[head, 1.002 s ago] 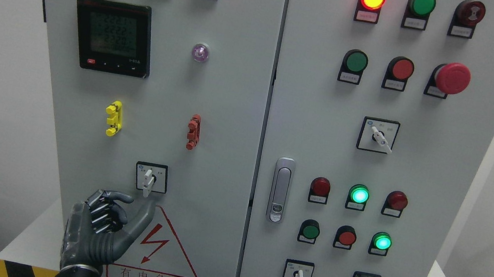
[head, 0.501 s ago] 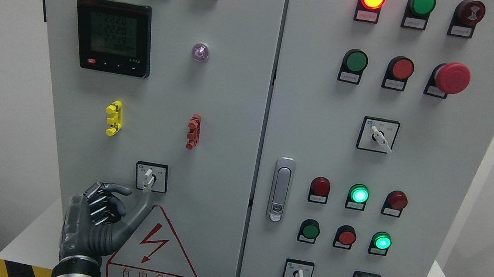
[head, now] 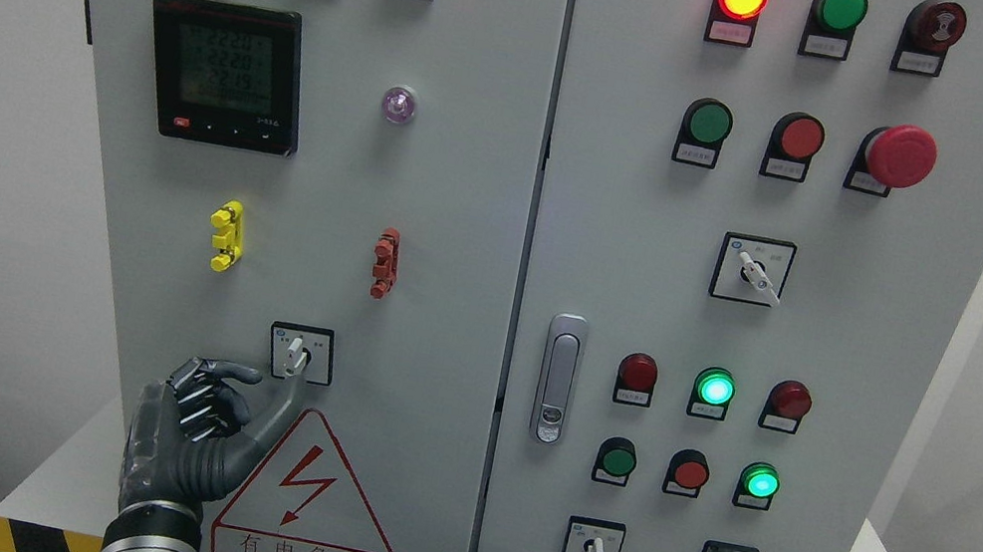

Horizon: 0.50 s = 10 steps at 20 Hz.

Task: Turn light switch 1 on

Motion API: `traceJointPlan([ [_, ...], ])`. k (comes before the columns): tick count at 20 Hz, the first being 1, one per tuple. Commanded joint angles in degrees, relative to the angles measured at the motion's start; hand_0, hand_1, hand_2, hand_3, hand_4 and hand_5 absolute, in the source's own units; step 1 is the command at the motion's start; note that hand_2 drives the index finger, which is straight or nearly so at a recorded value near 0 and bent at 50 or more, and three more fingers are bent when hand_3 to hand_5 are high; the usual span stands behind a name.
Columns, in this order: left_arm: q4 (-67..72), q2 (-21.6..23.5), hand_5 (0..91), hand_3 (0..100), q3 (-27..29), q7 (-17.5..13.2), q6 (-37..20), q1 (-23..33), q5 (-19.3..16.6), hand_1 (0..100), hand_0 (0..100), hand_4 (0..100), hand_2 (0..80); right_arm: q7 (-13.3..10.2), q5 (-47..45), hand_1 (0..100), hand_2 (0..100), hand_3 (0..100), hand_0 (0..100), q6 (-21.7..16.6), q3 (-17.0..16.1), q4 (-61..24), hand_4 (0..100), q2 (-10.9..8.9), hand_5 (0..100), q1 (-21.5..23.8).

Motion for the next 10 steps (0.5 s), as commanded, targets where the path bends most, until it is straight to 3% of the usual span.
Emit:
traceJointPlan([
  [1,0.3,-0.2,83.3,91,-1.5,-0.2,0.6,-0.7,-0.1,78,0,92,56.8,0.0,-1.4,0,0,0,0,-0.1,0.0,0.0,0,0.0,0,0.0],
  [10,0.3,-0.2,84.4,93,-2.1,-0.2,0.7,-1.0,-1.1,78,0,92,57.8,0.0,-1.4,0,0,0,0,0.0,0.0,0.0,0,0.0,0,0.0],
])
